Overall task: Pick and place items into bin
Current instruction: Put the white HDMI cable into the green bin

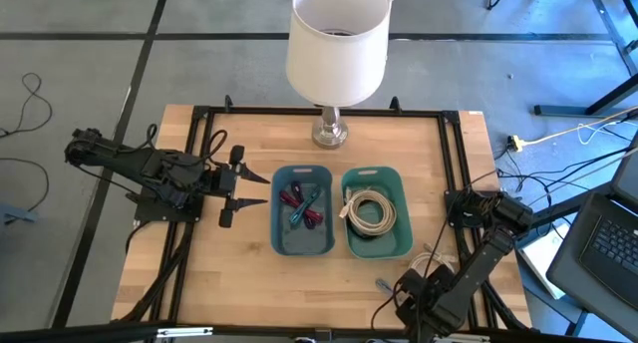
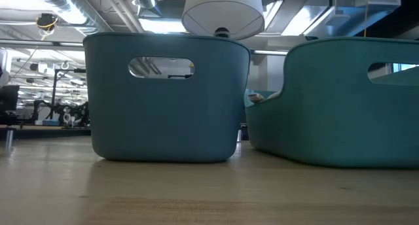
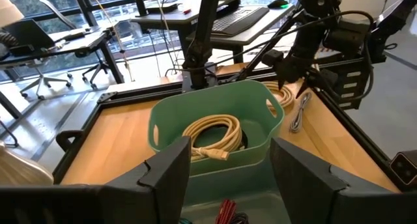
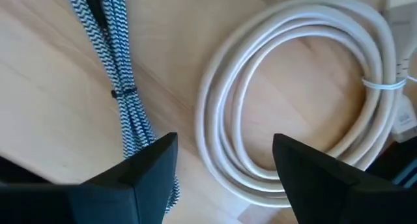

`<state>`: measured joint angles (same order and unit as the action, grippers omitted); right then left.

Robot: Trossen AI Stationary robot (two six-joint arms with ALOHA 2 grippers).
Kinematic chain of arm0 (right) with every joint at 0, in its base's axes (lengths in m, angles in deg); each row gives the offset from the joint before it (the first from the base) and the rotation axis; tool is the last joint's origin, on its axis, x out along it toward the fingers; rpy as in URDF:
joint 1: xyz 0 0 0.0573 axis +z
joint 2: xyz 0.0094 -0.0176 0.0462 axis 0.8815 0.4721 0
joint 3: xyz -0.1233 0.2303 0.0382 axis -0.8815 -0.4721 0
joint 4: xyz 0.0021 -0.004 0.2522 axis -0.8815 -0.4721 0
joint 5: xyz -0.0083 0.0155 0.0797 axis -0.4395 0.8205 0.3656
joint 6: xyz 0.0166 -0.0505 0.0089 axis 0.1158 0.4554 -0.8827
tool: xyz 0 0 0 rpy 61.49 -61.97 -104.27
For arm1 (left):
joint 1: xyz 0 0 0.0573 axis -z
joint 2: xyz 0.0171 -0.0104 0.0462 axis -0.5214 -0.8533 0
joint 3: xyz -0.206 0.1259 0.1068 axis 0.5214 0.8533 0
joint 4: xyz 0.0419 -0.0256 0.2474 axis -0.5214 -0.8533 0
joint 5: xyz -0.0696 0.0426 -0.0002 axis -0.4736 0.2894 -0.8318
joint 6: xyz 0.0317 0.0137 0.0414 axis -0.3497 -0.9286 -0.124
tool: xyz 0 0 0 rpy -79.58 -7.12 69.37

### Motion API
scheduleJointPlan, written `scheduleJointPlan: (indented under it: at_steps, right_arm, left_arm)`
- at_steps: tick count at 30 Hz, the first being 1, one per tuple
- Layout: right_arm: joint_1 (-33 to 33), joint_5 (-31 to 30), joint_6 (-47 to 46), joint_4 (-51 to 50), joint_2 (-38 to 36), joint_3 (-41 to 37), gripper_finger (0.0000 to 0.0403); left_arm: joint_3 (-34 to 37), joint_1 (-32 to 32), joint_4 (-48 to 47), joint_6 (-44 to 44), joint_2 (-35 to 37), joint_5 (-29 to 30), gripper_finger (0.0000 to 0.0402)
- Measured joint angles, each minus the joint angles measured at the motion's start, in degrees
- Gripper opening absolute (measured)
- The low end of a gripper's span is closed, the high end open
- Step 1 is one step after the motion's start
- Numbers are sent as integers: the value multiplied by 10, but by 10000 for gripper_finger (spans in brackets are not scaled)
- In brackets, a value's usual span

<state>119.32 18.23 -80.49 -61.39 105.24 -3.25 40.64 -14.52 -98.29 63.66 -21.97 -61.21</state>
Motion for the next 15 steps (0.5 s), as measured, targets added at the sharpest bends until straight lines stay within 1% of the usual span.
scheduleJointPlan:
  at_steps: [6, 12, 15]
  right_arm:
    - [0, -6, -1, -10, 0, 0, 254]
    - [0, -41, -6, 9, 0, 0, 254]
    - [0, -48, -13, 8, 2, 0, 254]
  left_arm:
    - [0, 0, 0, 0, 0, -1, 205]
    - [0, 0, 0, 0, 0, -1, 205]
    - [0, 0, 0, 0, 0, -1, 205]
